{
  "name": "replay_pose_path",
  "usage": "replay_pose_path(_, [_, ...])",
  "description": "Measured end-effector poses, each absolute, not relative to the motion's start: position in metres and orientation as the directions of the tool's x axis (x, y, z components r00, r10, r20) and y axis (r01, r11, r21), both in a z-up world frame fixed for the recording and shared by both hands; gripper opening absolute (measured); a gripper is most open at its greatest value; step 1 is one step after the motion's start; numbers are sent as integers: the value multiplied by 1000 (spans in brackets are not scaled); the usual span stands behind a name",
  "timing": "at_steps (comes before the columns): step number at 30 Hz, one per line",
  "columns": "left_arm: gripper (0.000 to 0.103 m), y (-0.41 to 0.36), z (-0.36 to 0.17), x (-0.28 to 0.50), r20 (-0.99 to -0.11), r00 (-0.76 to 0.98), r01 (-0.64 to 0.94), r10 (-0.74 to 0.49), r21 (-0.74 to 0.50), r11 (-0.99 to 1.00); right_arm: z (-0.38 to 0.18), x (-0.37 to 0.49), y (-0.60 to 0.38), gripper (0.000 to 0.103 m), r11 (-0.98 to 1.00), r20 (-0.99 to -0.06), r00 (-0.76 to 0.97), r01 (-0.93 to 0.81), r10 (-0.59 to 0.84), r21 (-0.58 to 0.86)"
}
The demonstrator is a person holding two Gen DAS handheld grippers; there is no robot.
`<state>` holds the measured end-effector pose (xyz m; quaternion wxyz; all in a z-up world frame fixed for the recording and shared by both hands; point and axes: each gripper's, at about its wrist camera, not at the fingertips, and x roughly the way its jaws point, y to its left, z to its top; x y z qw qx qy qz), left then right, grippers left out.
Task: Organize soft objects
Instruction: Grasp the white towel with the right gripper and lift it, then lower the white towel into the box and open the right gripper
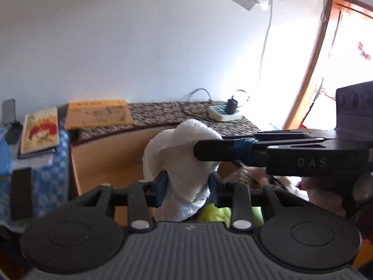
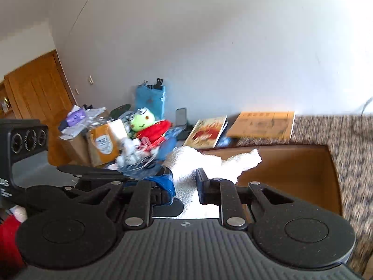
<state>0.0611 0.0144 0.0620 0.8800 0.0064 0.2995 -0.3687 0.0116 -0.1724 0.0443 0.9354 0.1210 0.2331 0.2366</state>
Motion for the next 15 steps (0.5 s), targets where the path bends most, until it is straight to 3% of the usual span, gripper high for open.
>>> replay_pose_path(8, [35, -5, 21, 139, -631, 605, 546, -485, -114, 830, 30, 98, -163, 1, 889, -441, 775, -362, 454, 279])
replay_pose_path(15, [36, -13, -27, 185, -728, 593, 439, -344, -65, 896, -26, 161, -165, 1, 886, -543, 707, -292, 454, 361])
